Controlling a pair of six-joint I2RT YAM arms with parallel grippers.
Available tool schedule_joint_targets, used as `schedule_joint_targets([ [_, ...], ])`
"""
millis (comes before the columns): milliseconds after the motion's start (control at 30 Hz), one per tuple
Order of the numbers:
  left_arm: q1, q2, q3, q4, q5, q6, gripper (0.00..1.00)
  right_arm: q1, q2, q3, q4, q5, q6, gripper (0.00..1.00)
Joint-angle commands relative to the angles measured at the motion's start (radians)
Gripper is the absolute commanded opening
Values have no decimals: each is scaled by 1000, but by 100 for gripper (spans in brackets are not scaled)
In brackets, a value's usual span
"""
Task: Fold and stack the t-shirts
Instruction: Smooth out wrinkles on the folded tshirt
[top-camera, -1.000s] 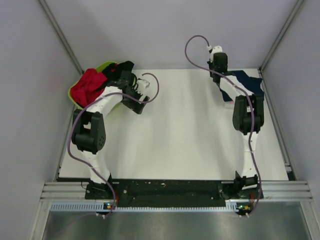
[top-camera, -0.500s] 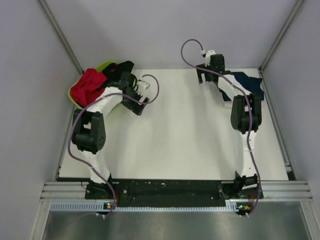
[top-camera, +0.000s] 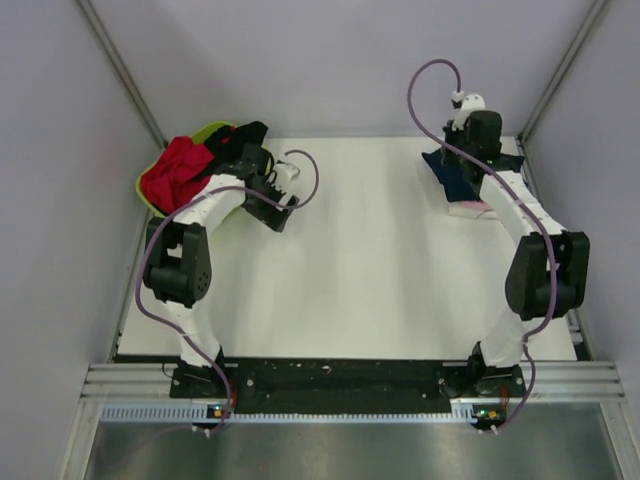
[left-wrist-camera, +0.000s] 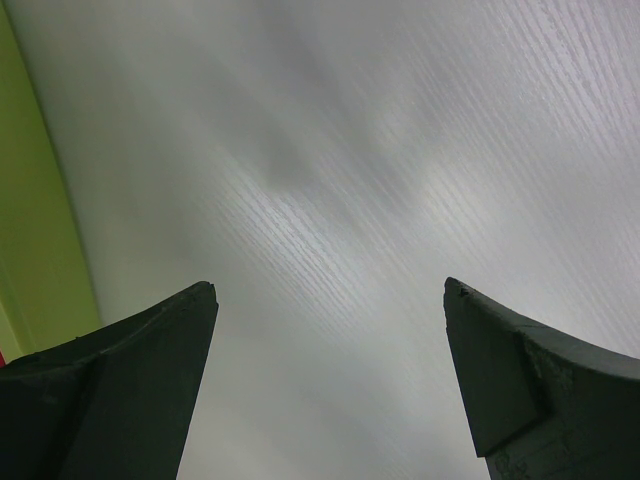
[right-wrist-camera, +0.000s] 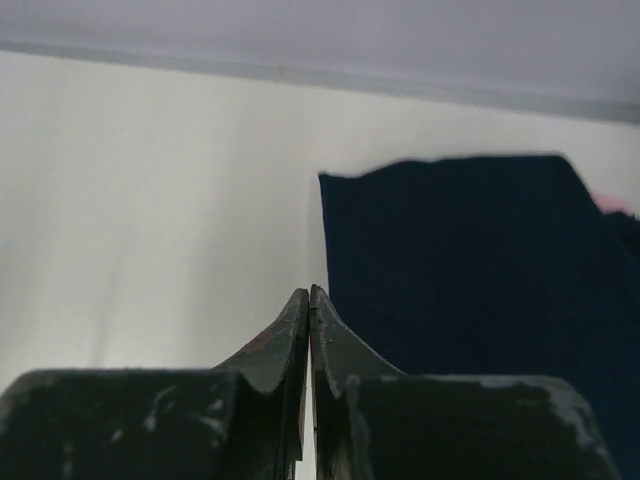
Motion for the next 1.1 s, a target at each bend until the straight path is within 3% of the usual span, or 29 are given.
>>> schedule_joint_targets([
  [0, 2, -34, -12, 2, 22, 7, 99, -26, 31, -119, -13, 39, 106, 0],
  [433, 2, -43, -17, 6, 19, 10, 99, -53, 77, -279, 27, 36, 183, 0],
  [633, 2, -45, -18, 4, 24, 11, 99, -40, 8, -219, -31, -96, 80, 0],
  [767, 2, -60, -40, 18, 16, 18, 99, -30, -104, -271, -21, -189, -6, 2],
  [900, 12, -156, -173, 165, 7, 16, 99, -30, -224, -406, 93, -216, 0, 52],
  [1000, 33, -248, -335, 336, 2, -1, 99, -28, -320, -550, 235, -211, 55, 99],
  [1067, 59, -308, -429, 468, 24, -30, 99, -29, -383, -657, 333, -202, 104, 99],
])
